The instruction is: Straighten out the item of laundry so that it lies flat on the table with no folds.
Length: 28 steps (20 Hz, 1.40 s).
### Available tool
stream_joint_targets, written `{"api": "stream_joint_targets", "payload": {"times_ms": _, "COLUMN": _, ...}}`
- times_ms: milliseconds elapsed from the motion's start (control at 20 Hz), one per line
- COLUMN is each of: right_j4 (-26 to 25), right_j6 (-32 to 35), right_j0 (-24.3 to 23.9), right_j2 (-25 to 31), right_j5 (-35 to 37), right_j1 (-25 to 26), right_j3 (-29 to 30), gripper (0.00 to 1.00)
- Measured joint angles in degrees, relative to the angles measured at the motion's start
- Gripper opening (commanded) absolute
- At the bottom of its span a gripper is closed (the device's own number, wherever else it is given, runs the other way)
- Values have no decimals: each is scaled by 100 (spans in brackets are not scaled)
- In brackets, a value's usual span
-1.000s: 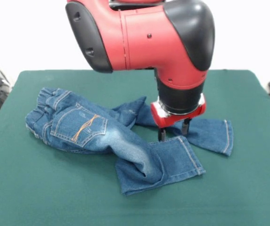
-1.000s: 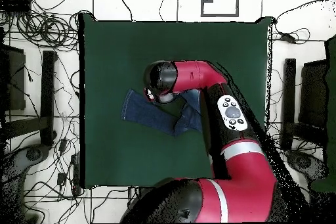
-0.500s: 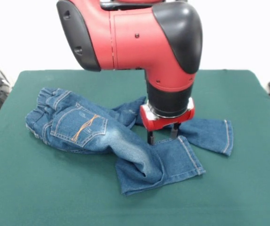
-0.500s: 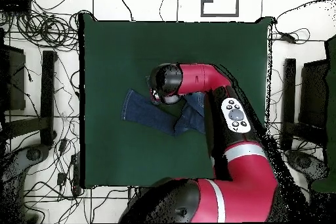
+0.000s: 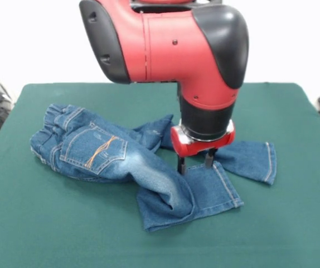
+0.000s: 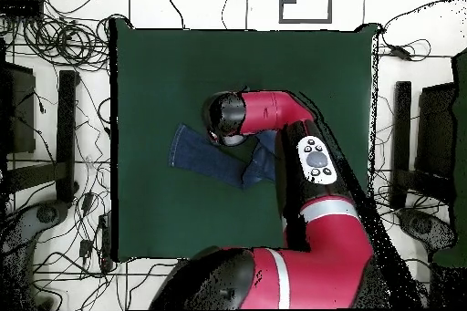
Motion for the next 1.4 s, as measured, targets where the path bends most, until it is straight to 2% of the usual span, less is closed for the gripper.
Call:
{"api": "stream_joint_targets", "payload": {"times_ms": 350, "right_j4": 44, "right_j6": 0, "right_j0": 183, "right_j2": -110, "right_j5": -378, "right_j1": 48, "right_j3": -22, "gripper": 100}}
{"api": "stream_joint_targets", "payload": {"times_ms": 550, "right_j4": 124, "right_j6": 0, "right_j0": 178, "right_j2": -119, "right_j5": -496, "right_j1": 299, "right_j3": -146, "gripper": 100}}
{"api": "stream_joint_targets", "payload": {"times_ms": 1400, "right_j4": 566, "right_j6": 1, "right_j0": 328, "right_j2": -397, "right_j5": -509, "right_j1": 420, "right_j3": -311, "gripper": 100}}
